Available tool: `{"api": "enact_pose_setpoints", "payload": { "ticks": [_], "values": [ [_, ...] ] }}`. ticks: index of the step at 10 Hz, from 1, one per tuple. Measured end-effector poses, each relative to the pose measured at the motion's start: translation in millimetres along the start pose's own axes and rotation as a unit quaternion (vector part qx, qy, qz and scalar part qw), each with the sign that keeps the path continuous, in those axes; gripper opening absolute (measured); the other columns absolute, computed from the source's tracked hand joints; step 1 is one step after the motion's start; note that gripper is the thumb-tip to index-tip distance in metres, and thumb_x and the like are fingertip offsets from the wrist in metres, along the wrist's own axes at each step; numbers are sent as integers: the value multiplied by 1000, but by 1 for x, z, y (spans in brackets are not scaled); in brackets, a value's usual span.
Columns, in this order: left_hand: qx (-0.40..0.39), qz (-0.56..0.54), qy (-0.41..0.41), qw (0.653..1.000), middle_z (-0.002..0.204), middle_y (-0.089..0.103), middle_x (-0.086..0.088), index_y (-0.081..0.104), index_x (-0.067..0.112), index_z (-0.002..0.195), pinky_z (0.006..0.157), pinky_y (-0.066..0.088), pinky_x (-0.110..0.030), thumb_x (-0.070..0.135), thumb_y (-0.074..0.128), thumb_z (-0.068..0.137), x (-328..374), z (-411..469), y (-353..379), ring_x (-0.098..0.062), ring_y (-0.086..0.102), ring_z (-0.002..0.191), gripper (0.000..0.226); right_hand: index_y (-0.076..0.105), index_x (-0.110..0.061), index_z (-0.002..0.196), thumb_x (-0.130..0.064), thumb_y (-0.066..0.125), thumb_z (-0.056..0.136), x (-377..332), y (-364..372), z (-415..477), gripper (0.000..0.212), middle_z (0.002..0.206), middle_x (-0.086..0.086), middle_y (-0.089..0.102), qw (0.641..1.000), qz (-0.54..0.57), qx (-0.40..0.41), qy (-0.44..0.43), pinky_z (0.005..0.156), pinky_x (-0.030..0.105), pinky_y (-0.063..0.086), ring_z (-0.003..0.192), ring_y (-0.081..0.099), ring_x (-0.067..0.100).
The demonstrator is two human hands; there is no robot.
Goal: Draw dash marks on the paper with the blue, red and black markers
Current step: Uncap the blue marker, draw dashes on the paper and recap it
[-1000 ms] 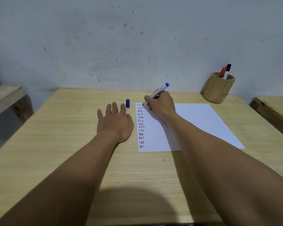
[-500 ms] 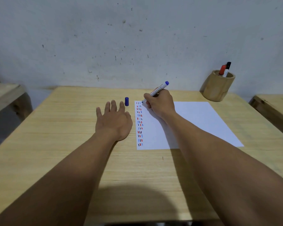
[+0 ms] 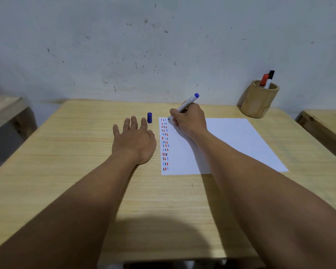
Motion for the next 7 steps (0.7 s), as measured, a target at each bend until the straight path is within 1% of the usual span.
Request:
{"api": "enact_pose_setpoints", "payload": {
  "ticks": [1,2,4,5,6,7],
  "values": [
    [-1,0,0,1000,168,-5,-9,0,18,160,121,-4,-54,38,12,105,0,0,0,-26,-9,154,60,73,0,81,-22,66,88,0,0,0,24,74,7,74,1000,-2,0,-2,55,22,46,66,65,14],
    [-1,3,0,1000,168,-5,-9,1,18,160,121,-3,-54,38,12,104,1,0,0,-26,-8,154,60,73,1,82,-21,66,88,0,0,0,24,76,9,75,1000,-4,0,1,59,26,49,70,68,18],
    [0,4,0,1000,168,-5,-9,0,18,160,121,-4,-54,39,12,105,1,1,1,-26,-9,154,60,72,4,84,-20,67,85,1,0,1,25,80,14,76,1000,0,-2,17,58,27,49,70,67,19],
    [1,5,-1,1000,168,-5,-9,1,18,160,121,-4,-54,39,12,105,1,1,1,-26,-9,154,60,72,3,84,-21,67,85,0,-1,0,24,80,13,76,1000,3,-4,23,59,27,49,73,70,21],
    [1,0,-1,1000,168,-5,-9,1,18,160,122,-4,-54,39,12,105,1,1,1,-26,-8,154,60,72,3,82,-20,66,85,-2,-4,-2,24,75,8,74,1000,15,7,22,57,26,47,68,67,17],
    [2,-14,4,1000,168,-4,-10,3,17,160,122,-4,-54,37,13,104,0,0,0,-25,-8,154,60,72,-5,74,-20,64,87,-3,-8,-4,21,61,-6,68,999,36,23,24,56,22,47,56,62,4]
  ]
}}
Point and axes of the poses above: each hand's wrist, its own z-axis towards the middle knuckle, its own y-axis out of the palm, x = y × z, the point moved 4 cm from there along z, towards the middle knuckle
